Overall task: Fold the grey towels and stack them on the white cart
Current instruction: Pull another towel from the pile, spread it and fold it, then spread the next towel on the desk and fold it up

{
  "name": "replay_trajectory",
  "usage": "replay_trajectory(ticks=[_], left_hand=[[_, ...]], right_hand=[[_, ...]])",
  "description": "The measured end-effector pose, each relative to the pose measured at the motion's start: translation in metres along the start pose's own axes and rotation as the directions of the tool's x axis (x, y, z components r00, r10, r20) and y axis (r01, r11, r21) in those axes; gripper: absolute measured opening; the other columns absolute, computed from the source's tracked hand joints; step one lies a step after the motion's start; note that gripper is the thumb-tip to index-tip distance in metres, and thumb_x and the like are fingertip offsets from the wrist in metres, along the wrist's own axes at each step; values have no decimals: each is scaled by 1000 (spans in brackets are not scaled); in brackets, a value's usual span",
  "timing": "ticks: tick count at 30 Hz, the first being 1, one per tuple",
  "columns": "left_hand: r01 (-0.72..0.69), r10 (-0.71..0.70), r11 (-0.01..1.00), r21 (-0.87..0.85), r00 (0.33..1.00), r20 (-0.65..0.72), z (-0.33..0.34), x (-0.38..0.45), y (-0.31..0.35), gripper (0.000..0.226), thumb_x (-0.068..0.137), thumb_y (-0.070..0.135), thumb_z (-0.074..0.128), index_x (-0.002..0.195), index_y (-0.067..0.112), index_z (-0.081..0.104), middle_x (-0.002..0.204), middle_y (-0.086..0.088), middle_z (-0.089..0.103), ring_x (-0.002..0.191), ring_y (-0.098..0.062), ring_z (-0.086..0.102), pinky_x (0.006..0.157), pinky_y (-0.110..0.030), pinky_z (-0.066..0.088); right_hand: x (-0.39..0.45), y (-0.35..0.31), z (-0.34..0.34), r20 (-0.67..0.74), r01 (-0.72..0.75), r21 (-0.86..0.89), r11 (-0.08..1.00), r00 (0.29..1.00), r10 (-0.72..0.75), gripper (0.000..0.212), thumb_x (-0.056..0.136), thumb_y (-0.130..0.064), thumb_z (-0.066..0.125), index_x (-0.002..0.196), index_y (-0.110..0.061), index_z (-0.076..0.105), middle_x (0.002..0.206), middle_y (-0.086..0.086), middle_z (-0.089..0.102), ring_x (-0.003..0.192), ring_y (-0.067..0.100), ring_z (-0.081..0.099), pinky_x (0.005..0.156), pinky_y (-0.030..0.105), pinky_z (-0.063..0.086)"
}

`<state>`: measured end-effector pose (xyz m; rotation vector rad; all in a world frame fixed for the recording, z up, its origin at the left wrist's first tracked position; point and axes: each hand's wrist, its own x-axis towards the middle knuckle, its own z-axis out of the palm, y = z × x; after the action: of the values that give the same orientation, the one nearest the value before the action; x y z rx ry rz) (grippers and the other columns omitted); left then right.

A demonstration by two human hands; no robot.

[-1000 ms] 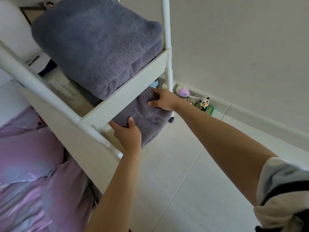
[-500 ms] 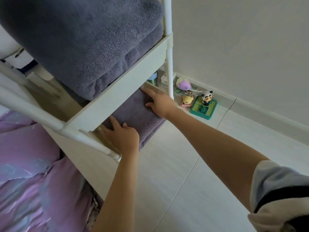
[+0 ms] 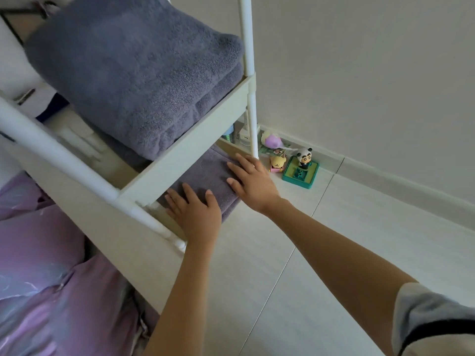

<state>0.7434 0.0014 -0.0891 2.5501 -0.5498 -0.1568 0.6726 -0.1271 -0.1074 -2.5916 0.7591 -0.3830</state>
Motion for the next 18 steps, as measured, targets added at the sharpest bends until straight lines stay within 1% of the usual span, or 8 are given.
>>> replay_trajectory(ticks=[2,5,8,10,12,15,17,18], left_hand=[[-115,115,993,-1,993,-14,-2,-16,9,58,95,31,46,146,6,31,156,-22,11,145,-32,4,115,-49,-2],[-272,274,961,-49,960,60,-1,-40,32,44,95,25,47,137,12,47,154,-16,23,145,-30,11,116,-46,0],[-464,485,873,-152,861,155,8,-70,62,34,94,17,48,125,10,58,137,-13,48,132,-31,37,111,-46,25],[-486,546,832,-267,802,242,15,-92,81,31,95,16,46,122,9,59,127,-9,57,122,-24,49,104,-41,38],[-493,610,787,-372,713,345,27,-125,102,29,96,16,44,120,11,60,123,-7,59,115,-21,55,101,-37,42],[-519,678,735,-436,580,452,44,-178,129,27,95,18,43,115,14,62,118,-5,59,106,-20,60,94,-31,45],[-534,699,714,-453,501,511,53,-211,140,27,95,20,43,113,17,63,118,-4,59,104,-20,60,91,-29,46],[-566,726,679,-468,425,540,59,-252,153,28,95,20,43,113,17,63,118,-3,59,104,-19,60,90,-27,45]], right_hand=[[-26,2,-9,-72,-18,60,998,997,23,66,90,-54,22,138,-17,46,147,5,39,133,29,31,111,43,27],[-72,13,-27,-146,-103,106,989,982,118,61,91,-50,26,136,-15,48,142,6,46,128,28,35,107,40,31],[-126,31,-53,-249,-223,140,965,935,253,59,92,-48,28,132,-13,51,134,6,53,121,27,41,102,36,35],[-160,43,-66,-296,-300,168,939,893,339,57,92,-47,29,129,-12,54,127,5,57,116,26,45,97,34,39],[-206,59,-82,-353,-394,206,896,824,443,51,92,-44,34,126,-14,56,121,3,60,112,24,48,92,34,45],[-274,79,-102,-433,-509,295,809,684,588,34,94,-29,49,124,-16,57,115,1,60,105,19,54,85,37,50],[-313,87,-110,-461,-564,335,755,600,654,30,94,-23,52,123,-18,57,113,-1,59,98,14,58,82,35,51],[-359,92,-124,-485,-610,353,710,529,696,30,93,-23,53,123,-18,58,113,-1,59,94,13,58,81,34,51]])
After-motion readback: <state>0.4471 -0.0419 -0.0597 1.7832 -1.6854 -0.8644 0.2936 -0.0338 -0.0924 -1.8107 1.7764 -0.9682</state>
